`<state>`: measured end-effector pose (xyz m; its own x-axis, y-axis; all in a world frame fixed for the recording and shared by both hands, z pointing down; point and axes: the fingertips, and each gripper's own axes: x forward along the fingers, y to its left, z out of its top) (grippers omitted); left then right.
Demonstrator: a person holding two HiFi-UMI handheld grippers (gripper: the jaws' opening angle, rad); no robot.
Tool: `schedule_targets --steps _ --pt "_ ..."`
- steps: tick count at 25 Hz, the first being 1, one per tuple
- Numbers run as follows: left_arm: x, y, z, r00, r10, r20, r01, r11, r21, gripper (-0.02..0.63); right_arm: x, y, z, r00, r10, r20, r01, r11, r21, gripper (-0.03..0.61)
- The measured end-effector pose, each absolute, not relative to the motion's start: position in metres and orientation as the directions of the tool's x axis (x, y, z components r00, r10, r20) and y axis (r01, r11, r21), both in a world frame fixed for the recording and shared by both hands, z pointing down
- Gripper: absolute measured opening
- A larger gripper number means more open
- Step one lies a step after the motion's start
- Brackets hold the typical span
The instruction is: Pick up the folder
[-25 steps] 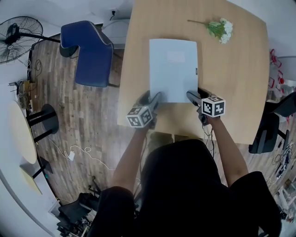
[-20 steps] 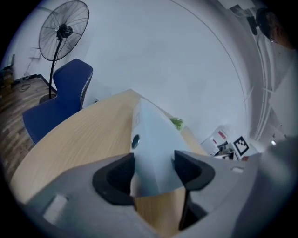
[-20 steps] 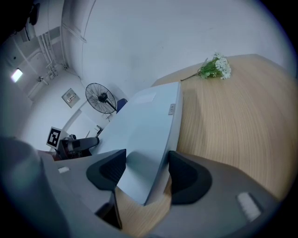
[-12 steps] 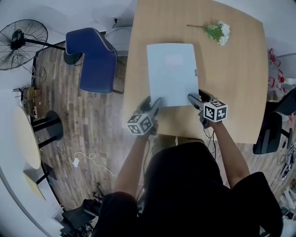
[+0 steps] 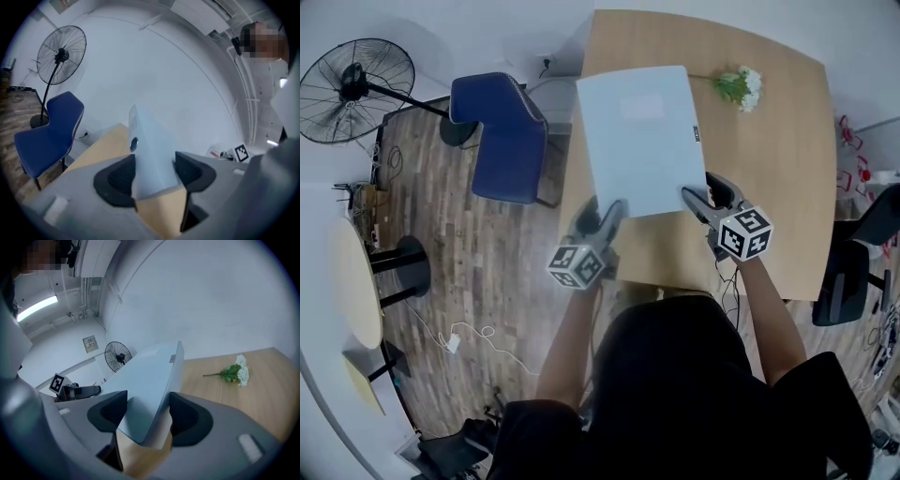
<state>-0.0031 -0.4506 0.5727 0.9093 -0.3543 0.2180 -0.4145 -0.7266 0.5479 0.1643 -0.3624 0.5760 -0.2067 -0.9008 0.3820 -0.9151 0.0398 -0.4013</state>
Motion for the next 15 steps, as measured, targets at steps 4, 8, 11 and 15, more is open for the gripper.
schedule_targets --steps 4,8,11,15 --pt "-0.015 -0.449 0.518 0.914 -0.38 0.14 -0.395 -0.763 0.512 0.272 0.153 -0.359 0.521 -0.191 -0.935 0.299 -0.931 0.077 -0.356 0.282" --pt "-0.025 -0.452 0.464 0.917 -0.395 0.058 -0.377 -0.809 0.451 0.272 0.142 -0.36 0.47 -0.193 -0.955 0.226 -0.944 0.118 -0.309 0.282" --pt "-0.033 -0.455 0.428 0.912 -0.41 -0.011 -0.369 -0.833 0.412 0.272 0.136 -0.362 0.435 -0.215 -0.96 0.179 -0.949 0.162 -0.271 0.282" --pt "-0.038 -0.452 0.388 0.905 -0.416 -0.09 -0.355 -0.854 0.381 0.272 0.132 -0.36 0.393 -0.215 -0.971 0.108 -0.958 0.188 -0.217 0.281"
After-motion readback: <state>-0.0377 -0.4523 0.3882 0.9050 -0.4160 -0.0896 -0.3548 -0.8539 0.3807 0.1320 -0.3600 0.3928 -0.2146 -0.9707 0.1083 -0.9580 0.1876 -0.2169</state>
